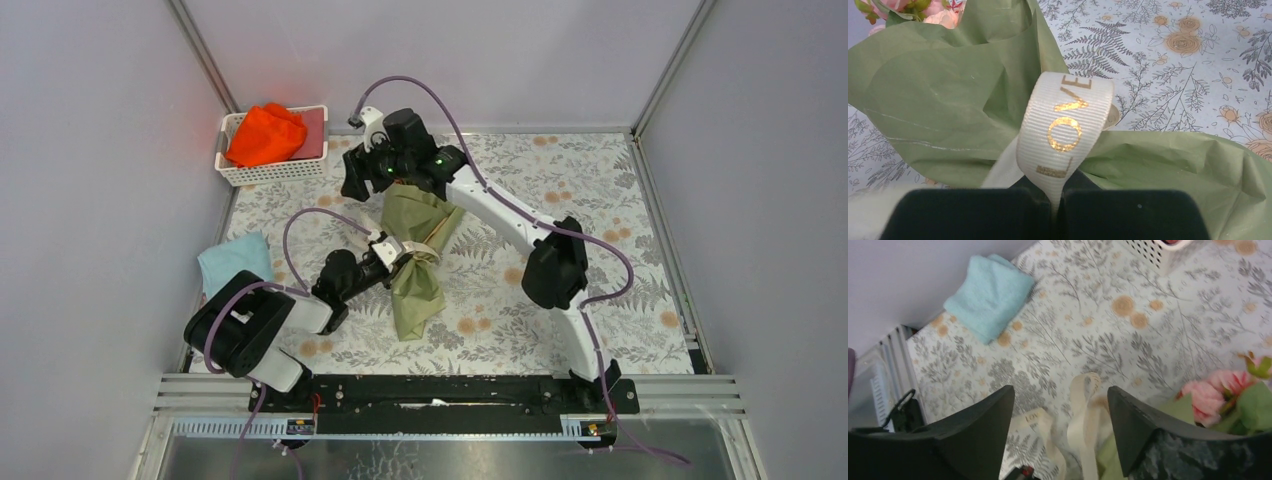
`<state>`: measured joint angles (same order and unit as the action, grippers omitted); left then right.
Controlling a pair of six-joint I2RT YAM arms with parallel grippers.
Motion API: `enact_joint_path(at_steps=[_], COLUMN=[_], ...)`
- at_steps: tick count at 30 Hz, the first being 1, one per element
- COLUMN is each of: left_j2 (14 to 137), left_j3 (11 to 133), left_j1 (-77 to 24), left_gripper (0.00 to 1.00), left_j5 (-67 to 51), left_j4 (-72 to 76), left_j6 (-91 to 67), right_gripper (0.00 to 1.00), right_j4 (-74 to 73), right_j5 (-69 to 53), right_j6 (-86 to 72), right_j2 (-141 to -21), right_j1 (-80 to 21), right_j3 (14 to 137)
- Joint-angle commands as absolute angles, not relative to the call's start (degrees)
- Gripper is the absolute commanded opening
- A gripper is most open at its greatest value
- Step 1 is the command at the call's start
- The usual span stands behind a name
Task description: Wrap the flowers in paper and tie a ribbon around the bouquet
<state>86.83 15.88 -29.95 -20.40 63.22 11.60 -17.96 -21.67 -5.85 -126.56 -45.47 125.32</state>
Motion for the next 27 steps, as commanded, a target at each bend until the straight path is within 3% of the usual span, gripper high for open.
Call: enact_joint_path(at_steps=[1, 5, 10, 14, 27], left_j2=[85.8, 86.24, 86.74, 86.69, 86.98], left_j3=[15.29, 15.4, 15.72, 15.64, 16.58], left_j1=[-30.37, -30.32, -30.32, -30.32, -30.39], left_gripper=[0.0, 0.0, 0.0, 0.0, 0.0], left_j5=[-19.99, -18.87, -18.24, -18.09, -17.74], left_j4=[66.27, 66.53, 66.19, 65.86, 65.33], left_j6=[12.51, 11.62, 10.72, 11.38, 11.51], right_gripper=[0.81, 0.83, 0.75, 0.7, 0.71], right_j4=[-23.66, -12.57, 2.3, 5.43, 5.11], right_j5=[-18.01, -17.73, -30.76, -31.17, -31.26], right_j6=[-1.89, -0.46, -4.26, -11.14, -15.74], right_j2=[-119.11, -102.89, -91.88, -92.44, -99.13], right_j1=[-41.49, -39.95, -39.92, -39.9, -40.15], right_j3=[123.66, 98.76, 74.53, 71.02, 72.13])
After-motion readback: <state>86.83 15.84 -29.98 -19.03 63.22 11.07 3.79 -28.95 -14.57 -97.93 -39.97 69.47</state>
